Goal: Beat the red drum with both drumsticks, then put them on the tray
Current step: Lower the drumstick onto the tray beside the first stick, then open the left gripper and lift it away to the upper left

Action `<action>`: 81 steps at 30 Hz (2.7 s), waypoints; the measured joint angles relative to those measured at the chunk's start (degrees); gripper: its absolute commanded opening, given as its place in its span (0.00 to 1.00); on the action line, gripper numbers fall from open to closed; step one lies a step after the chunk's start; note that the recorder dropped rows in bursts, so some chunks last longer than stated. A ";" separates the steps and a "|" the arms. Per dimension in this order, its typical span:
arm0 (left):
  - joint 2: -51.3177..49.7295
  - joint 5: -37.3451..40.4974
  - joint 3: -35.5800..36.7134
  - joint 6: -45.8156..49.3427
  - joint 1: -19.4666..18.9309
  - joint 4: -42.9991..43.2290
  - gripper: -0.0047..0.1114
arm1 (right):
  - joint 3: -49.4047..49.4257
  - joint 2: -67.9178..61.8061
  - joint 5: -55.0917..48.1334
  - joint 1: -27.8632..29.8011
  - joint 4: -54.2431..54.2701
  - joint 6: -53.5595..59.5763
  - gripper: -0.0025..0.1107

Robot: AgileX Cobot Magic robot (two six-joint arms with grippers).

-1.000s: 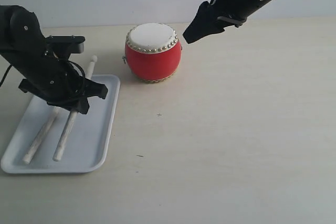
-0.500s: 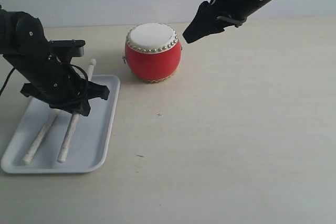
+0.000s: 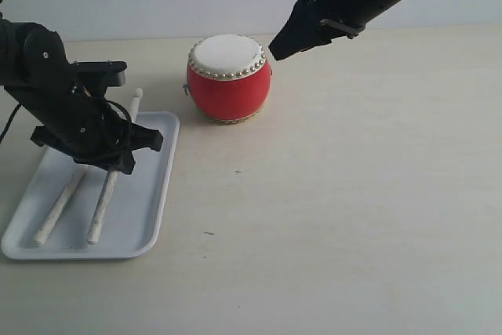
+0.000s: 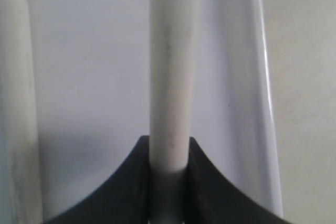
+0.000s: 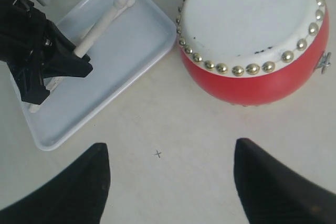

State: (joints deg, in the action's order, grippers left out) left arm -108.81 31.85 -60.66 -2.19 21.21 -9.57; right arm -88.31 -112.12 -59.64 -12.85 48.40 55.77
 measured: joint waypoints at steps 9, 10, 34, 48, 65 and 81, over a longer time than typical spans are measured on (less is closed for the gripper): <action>0.00 -0.24 0.00 0.00 0.00 0.63 0.04 | 0.00 0.00 0.00 0.00 0.00 0.00 0.59; 0.00 -0.37 0.00 0.00 0.00 0.72 0.04 | 0.00 0.00 0.00 0.00 0.00 0.00 0.59; 0.00 -1.83 1.44 0.00 0.00 1.53 0.37 | 0.00 0.00 -0.22 0.00 0.00 0.00 0.59; 4.13 -0.99 1.44 1.57 0.00 1.58 0.61 | 0.00 0.00 -0.43 0.00 0.00 0.00 0.59; 28.67 -31.85 20.61 5.35 0.00 2.00 0.05 | 0.00 0.00 -0.31 0.00 0.00 0.00 0.59; 35.91 -36.57 23.79 6.70 0.00 2.00 0.05 | 0.00 0.00 1.26 0.00 0.61 0.00 0.59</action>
State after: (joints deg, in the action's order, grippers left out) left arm -72.90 -4.71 -36.87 4.51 21.21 -7.57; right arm -88.31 -112.12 -58.38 -12.85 49.02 55.77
